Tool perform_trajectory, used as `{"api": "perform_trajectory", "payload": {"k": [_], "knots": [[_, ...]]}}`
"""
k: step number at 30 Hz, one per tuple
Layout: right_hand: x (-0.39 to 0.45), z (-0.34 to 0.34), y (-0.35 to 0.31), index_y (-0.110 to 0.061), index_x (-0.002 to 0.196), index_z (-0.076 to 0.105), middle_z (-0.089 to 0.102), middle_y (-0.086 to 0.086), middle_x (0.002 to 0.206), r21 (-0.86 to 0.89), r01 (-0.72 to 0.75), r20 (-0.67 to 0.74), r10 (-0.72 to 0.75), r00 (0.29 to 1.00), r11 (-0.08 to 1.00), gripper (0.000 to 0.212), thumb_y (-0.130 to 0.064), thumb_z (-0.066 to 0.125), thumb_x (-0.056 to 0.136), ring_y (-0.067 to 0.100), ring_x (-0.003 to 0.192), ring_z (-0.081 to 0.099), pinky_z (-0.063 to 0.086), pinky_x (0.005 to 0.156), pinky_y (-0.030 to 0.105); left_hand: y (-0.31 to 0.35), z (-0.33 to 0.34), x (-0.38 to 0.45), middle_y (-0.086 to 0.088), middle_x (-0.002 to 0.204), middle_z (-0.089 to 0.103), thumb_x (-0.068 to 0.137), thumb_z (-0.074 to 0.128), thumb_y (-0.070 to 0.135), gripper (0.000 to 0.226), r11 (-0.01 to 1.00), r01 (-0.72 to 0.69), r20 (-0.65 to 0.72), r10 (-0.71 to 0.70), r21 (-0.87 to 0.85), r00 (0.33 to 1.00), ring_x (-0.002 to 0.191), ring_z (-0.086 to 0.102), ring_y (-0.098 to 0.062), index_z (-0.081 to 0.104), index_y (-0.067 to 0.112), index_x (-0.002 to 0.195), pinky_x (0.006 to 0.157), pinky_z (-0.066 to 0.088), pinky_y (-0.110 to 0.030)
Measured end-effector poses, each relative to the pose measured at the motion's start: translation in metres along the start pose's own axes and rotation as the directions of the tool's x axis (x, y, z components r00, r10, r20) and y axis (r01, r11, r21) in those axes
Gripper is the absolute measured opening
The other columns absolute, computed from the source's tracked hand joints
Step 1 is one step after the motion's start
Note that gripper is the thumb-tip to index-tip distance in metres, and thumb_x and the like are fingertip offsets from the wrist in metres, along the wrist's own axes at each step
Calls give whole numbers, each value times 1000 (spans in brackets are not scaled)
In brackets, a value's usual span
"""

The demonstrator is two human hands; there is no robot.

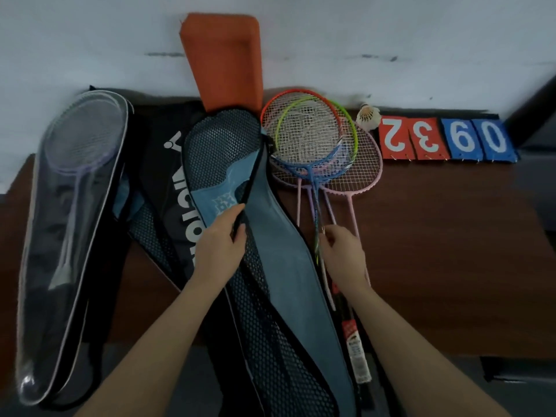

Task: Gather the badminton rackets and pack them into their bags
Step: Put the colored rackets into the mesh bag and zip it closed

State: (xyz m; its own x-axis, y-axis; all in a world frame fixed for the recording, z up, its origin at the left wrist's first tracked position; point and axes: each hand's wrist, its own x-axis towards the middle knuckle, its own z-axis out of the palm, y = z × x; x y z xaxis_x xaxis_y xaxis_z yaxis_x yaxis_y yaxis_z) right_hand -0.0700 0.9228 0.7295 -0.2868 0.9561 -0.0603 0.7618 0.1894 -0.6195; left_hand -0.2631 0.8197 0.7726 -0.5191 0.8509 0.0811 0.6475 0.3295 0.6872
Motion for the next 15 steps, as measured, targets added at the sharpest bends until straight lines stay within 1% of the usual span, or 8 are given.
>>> {"api": "perform_trajectory", "payload": {"k": [2, 4, 7, 9, 11, 13, 15], "knots": [[0, 10, -7, -11, 99, 64, 61, 3, 95, 2, -53, 13, 53, 999, 999, 17, -20, 51, 91, 22, 86, 59, 45, 66, 32, -6, -5, -4, -8, 116, 63, 93, 52, 15, 40, 1000, -20, 26, 20, -22, 999, 85, 59, -14, 50, 17, 133, 75, 45, -19], [1, 15, -11, -12, 103, 61, 60, 4, 101, -39, -105, 17, 106, 994, 994, 18, -23, 51, 92, 25, 89, 58, 45, 71, 34, -11, -8, -7, -3, 123, 60, 93, 52, 13, 41, 999, -17, 31, 18, -47, 999, 91, 54, -6, 49, 17, 133, 80, 40, -12], [8, 20, -12, -11, 101, 59, 61, 5, 99, -170, -121, 21, 126, 992, 978, 22, -30, 55, 90, 27, 92, 58, 40, 79, 38, -15, -12, -9, -2, 127, 57, 93, 52, 11, 40, 998, -7, 24, 9, -57, 1000, 106, 52, -9, 50, 15, 132, 87, 36, -11], [13, 22, -13, -10, 97, 60, 62, 5, 96, -231, -129, 27, 139, 990, 964, 19, -27, 55, 88, 28, 92, 58, 36, 80, 38, -17, -12, -8, -3, 130, 55, 93, 51, 10, 40, 999, -12, 31, 14, -48, 999, 114, 51, -14, 49, 13, 133, 92, 35, -13], [15, 24, -15, -8, 83, 58, 61, 7, 86, -251, -109, 10, 115, 993, 962, 13, -20, 53, 87, 29, 84, 58, 35, 78, 38, -19, -11, -5, -5, 131, 54, 93, 51, 9, 40, 999, -30, 49, 31, -28, 998, 117, 51, -17, 49, 11, 133, 95, 34, -16], [13, 23, -16, -9, 72, 53, 59, 8, 76, -211, -104, -25, 100, 995, 972, 15, -14, 51, 85, 30, 75, 57, 35, 71, 37, -20, -9, -2, -8, 132, 54, 92, 50, 8, 40, 999, -54, 72, 54, -5, 996, 119, 51, -19, 49, 8, 133, 97, 34, -19], [9, 19, -12, -8, 71, 52, 58, 8, 74, -128, -119, -57, 112, 992, 985, 16, -12, 51, 86, 30, 71, 57, 34, 61, 33, -21, -8, 1, -11, 131, 54, 93, 49, 6, 40, 998, -69, 87, 69, -2, 994, 120, 50, -22, 48, 6, 133, 100, 34, -22]]}}
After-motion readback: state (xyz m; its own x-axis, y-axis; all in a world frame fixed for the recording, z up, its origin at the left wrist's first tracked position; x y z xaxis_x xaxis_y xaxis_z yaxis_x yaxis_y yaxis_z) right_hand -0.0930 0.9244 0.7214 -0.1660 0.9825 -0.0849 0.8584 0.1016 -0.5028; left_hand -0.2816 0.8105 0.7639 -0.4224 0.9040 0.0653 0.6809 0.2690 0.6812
